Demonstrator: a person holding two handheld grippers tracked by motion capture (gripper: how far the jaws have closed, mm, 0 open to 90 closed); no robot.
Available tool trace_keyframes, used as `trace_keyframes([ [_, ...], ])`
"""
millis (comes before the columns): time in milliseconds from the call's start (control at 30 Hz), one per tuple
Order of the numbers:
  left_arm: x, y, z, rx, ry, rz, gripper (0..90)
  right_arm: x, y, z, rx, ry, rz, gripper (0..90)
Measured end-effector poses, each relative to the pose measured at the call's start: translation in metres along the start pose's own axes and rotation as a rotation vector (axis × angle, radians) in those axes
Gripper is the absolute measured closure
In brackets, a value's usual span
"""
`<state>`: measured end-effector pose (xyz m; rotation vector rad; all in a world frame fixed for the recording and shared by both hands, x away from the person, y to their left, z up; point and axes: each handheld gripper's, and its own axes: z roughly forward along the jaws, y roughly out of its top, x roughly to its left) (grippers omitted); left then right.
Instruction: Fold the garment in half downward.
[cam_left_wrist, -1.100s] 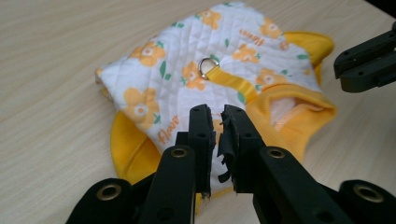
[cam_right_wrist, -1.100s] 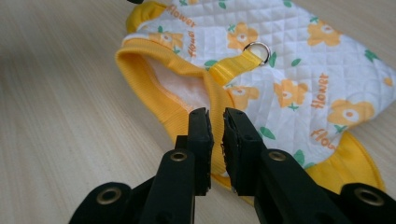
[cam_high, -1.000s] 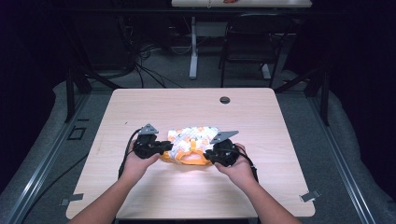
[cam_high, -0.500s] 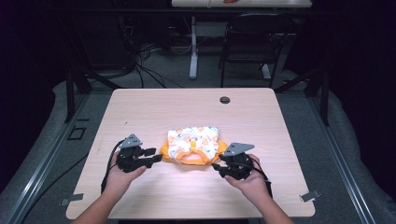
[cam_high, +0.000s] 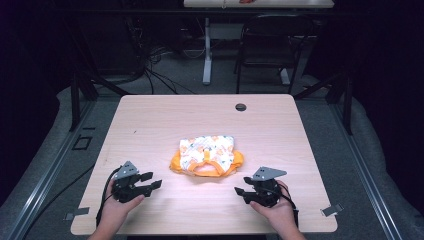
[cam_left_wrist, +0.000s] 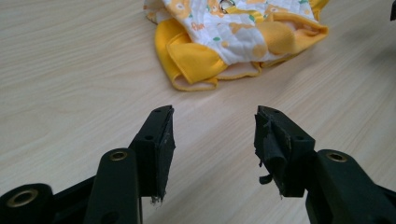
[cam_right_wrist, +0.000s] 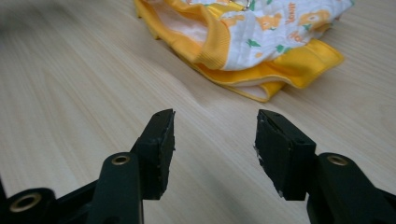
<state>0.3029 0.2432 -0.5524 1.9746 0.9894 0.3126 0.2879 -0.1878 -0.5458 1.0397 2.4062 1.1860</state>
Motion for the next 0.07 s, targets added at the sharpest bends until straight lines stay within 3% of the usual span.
trace_keyframes([
  [67,0.0018,-0.0033,-0.003,-0.003,0.002,0.002,46.1,-0.0006,-0.0016,0.0002,-0.005,-0.017,-0.006,45.7],
])
